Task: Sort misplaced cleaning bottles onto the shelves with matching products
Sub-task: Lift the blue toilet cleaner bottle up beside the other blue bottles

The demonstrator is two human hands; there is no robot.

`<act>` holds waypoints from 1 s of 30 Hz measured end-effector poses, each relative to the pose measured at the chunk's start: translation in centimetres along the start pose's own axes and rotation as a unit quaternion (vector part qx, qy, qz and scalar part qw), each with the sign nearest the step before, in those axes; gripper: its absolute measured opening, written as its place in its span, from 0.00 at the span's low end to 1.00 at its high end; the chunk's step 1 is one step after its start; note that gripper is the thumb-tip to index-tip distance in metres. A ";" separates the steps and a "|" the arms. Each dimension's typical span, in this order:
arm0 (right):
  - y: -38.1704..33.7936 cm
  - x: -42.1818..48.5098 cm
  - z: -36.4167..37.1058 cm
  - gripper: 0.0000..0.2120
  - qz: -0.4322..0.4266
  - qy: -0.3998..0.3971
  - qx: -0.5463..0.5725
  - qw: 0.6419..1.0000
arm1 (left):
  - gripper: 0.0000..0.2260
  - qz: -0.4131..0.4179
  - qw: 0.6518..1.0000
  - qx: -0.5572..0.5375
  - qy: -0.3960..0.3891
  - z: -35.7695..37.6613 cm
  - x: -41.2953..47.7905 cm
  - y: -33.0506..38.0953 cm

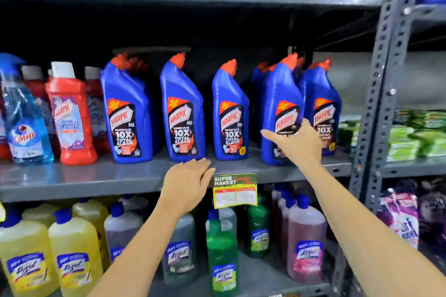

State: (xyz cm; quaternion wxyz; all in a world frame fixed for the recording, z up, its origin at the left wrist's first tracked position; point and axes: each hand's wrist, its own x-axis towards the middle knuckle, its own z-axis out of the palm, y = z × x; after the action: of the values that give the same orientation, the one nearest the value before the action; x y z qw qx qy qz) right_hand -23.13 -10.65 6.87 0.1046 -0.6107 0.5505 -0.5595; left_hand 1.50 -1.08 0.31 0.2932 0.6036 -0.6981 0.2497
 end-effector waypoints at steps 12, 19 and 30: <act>1.6 0.5 1.0 0.66 0.027 -0.080 0.046 0.995 | 0.14 -0.040 0.999 -0.009 -0.003 0.5 -0.1 0.2; 2.2 0.6 2.4 0.64 -0.006 -0.082 -0.062 0.995 | 0.13 -0.049 0.999 -0.004 0.001 0.5 0.0 0.2; 2.8 1.6 4.4 0.58 -0.012 -0.056 -0.083 0.995 | 0.17 -0.047 0.999 -0.005 -0.004 0.5 -0.2 0.1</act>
State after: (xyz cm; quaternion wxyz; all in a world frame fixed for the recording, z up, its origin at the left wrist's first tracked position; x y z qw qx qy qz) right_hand -21.58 -15.10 4.20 0.0777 -0.6543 0.5810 -0.4778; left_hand 1.34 -1.28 -0.17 0.3046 0.6356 -0.6712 0.2298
